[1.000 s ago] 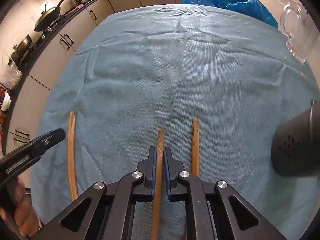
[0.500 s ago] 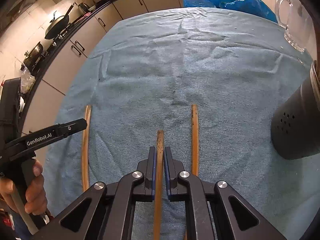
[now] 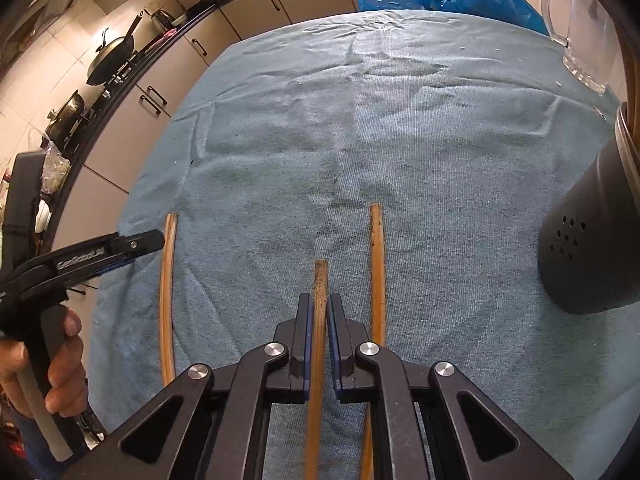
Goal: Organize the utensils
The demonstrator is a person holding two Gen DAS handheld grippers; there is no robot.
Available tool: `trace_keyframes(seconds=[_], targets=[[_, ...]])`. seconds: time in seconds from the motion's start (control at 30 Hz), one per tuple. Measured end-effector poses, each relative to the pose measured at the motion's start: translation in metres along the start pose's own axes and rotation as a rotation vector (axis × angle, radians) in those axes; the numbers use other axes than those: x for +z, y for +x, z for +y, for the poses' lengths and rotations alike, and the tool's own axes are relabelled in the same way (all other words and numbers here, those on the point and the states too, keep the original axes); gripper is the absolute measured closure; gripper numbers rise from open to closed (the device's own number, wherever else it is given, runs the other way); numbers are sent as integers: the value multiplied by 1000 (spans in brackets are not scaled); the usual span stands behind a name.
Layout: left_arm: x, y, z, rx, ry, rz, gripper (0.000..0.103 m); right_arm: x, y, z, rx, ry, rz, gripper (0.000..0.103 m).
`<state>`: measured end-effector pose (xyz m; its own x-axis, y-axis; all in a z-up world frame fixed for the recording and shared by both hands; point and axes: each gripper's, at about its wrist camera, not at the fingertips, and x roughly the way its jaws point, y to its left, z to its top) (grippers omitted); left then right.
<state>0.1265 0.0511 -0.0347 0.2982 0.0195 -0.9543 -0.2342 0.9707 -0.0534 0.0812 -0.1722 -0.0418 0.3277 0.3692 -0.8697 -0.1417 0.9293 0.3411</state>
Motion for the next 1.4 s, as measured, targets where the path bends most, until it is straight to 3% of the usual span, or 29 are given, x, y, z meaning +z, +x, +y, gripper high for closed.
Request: trace_keyframes(seconds=[0.07, 0.23, 0.5, 0.83, 0.93, 1.0, 1.13, 1.2, 1.37, 1.4], targets=[[1, 1, -6, 42, 22, -7, 41, 0, 0, 0, -1, 0, 1, 95], [2, 3, -6, 64, 28, -16, 41, 1, 3, -1, -3, 1, 6, 95], [4, 9, 0, 69, -1, -16, 15, 1, 9, 2, -17, -1, 16, 95], [-5, 6, 13, 96, 3, -8, 14, 2, 13, 3, -29, 1, 23, 95], [-4, 6, 11, 92, 7, -7, 18, 2, 13, 3, -30, 1, 23, 95], [-4, 6, 5, 93, 11, -5, 30, 2, 13, 4, -34, -2, 22, 95], [-5, 6, -13, 98, 45, -13, 37, 4, 15, 6, -42, -4, 21, 95], [-7, 5, -19, 85, 50, -26, 50, 6, 16, 6, -48, -9, 22, 94], [-15, 1, -26, 80, 58, -52, 67, 5, 15, 8, -68, -46, 27, 95], [-18, 0, -25, 74, 59, -58, 77, 4, 15, 7, -68, -41, 24, 95]])
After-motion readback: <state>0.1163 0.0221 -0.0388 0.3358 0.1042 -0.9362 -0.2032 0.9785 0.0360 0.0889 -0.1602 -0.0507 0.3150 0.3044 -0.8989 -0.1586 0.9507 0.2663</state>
